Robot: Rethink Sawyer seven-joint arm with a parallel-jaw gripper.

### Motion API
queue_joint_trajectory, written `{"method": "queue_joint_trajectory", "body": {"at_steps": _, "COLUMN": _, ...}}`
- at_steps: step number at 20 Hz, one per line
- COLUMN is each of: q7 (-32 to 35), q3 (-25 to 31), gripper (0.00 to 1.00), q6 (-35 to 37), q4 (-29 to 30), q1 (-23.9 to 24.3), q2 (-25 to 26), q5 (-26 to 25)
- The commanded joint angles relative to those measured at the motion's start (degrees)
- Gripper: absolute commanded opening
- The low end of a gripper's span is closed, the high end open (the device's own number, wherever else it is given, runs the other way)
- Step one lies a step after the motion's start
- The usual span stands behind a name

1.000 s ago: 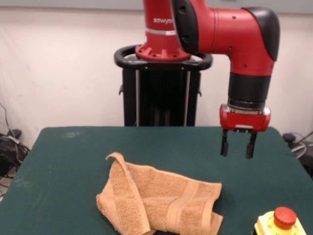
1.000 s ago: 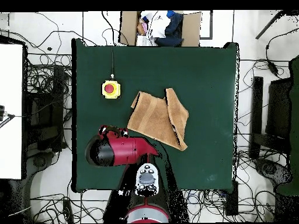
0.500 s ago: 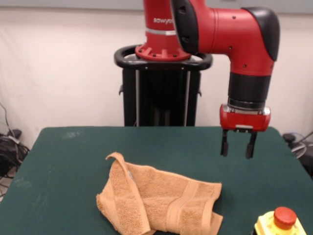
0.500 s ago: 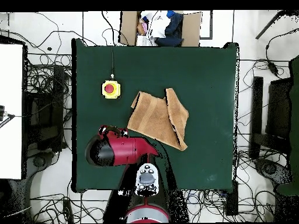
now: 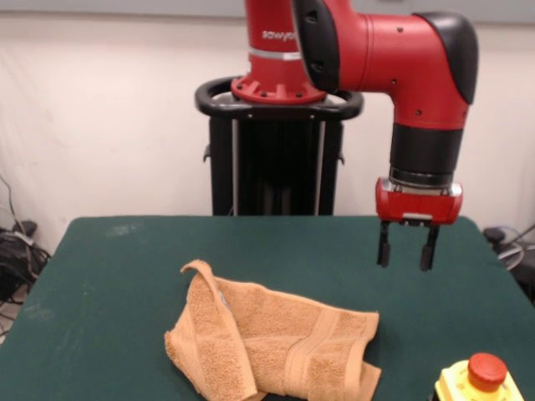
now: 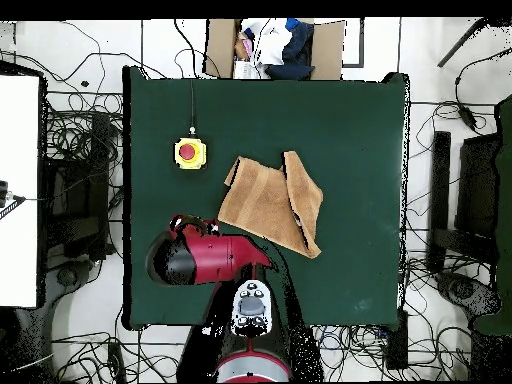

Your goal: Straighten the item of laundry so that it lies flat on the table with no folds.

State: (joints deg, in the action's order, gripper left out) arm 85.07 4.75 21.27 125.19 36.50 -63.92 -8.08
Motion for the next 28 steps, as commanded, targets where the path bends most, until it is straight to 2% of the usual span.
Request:
{"method": "queue_joint_trajectory", "body": {"at_steps": 1, "q7": 4.9, "q3": 1.0, "gripper": 1.00, "q6": 1.8, "q4": 2.4, "q1": 4.8, "q2": 0.7, "q5": 1.1}}
{"method": "queue_joint_trajectory", "body": {"at_steps": 2, "q7": 4.8, "q3": 1.0, "gripper": 1.00, "q6": 1.6, "q4": 1.7, "q1": 5.1, "q2": 1.3, "q5": 0.7}}
{"method": "queue_joint_trajectory", "body": {"at_steps": 3, "q7": 4.8, "q3": 1.4, "gripper": 0.00, "q6": 1.3, "q4": 0.8, "q1": 5.5, "q2": 1.8, "q5": -0.2}}
{"method": "queue_joint_trajectory", "body": {"at_steps": 6, "q7": 5.3, "q3": 0.0, "gripper": 0.00, "q6": 5.3, "q4": -0.5, "q1": 4.6, "q2": 1.6, "q5": -0.1}}
{"method": "queue_joint_trajectory", "body": {"at_steps": 8, "q7": 4.8, "q3": 0.5, "gripper": 0.00, "q6": 5.0, "q4": -0.5, "q1": 4.7, "q2": 0.7, "q5": 0.1}}
{"method": "queue_joint_trajectory", "body": {"at_steps": 12, "q7": 4.5, "q3": 1.8, "gripper": 0.00, "q6": 3.6, "q4": -1.1, "q1": 5.9, "q2": 3.4, "q5": 0.3}}
{"method": "queue_joint_trajectory", "body": {"at_steps": 16, "q7": 3.4, "q3": 2.5, "gripper": 0.00, "q6": 3.5, "q4": -0.4, "q1": 7.1, "q2": 3.1, "q5": 0.5}}
{"method": "queue_joint_trajectory", "body": {"at_steps": 17, "q7": 4.0, "q3": 2.2, "gripper": 1.00, "q6": 3.4, "q4": 0.0, "q1": 7.1, "q2": 2.7, "q5": 0.6}}
{"method": "queue_joint_trajectory", "body": {"at_steps": 19, "q7": 4.3, "q3": 1.7, "gripper": 1.00, "q6": 2.3, "q4": 0.3, "q1": 6.9, "q2": 2.2, "q5": 0.1}}
{"method": "queue_joint_trajectory", "body": {"at_steps": 21, "q7": 2.7, "q3": 2.5, "gripper": 1.00, "q6": 4.1, "q4": -0.4, "q1": 7.5, "q2": 2.1, "q5": 0.1}}
{"method": "queue_joint_trajectory", "body": {"at_steps": 25, "q7": 3.3, "q3": 3.2, "gripper": 1.00, "q6": 2.4, "q4": -1.5, "q1": 7.7, "q2": 5.3, "q5": -0.5}}
{"method": "queue_joint_trajectory", "body": {"at_steps": 28, "q7": 3.9, "q3": 3.3, "gripper": 1.00, "q6": 2.8, "q4": -2.1, "q1": 7.1, "q2": 5.7, "q5": -0.1}}
